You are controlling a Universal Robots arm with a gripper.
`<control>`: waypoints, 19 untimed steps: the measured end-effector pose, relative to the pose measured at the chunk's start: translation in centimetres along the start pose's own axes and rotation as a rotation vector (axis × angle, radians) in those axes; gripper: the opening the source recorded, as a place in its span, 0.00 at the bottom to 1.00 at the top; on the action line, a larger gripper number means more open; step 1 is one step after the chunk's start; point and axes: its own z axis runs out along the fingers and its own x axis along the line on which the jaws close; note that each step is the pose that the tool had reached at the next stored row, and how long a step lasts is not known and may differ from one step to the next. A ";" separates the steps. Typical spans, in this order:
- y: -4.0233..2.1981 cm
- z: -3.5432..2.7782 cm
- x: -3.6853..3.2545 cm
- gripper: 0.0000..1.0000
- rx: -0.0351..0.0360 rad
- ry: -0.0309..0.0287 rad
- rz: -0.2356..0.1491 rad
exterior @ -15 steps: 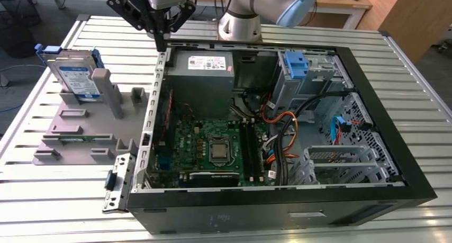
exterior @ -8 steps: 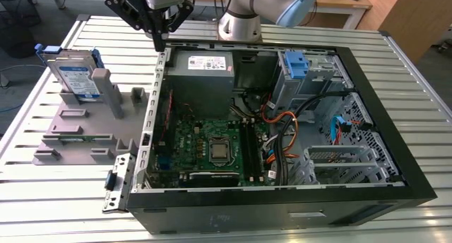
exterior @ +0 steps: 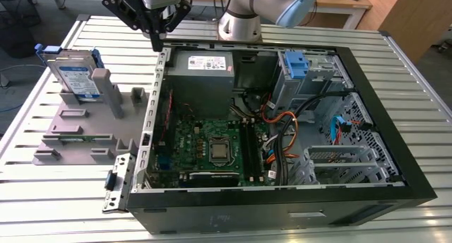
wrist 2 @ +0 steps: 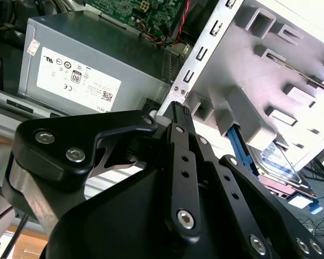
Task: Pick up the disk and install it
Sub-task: 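Reach for the disk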
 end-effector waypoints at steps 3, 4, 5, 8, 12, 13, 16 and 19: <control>-0.02 -0.01 0.17 0.11 0.0000 0.0000 0.000; -0.02 -0.01 0.26 0.11 0.0000 0.0000 0.000; -0.03 -0.01 0.36 0.11 0.0000 0.0000 0.000; -0.05 -0.02 0.62 0.11 0.0000 0.0000 0.000; -0.07 -0.03 0.89 0.11 0.0000 0.0000 0.000; -0.07 -0.03 0.96 0.11 0.0000 -0.0001 0.000; -0.09 -0.03 1.19 0.11 0.0000 0.0000 0.000; -0.11 -0.04 1.43 0.11 0.0000 0.0000 0.000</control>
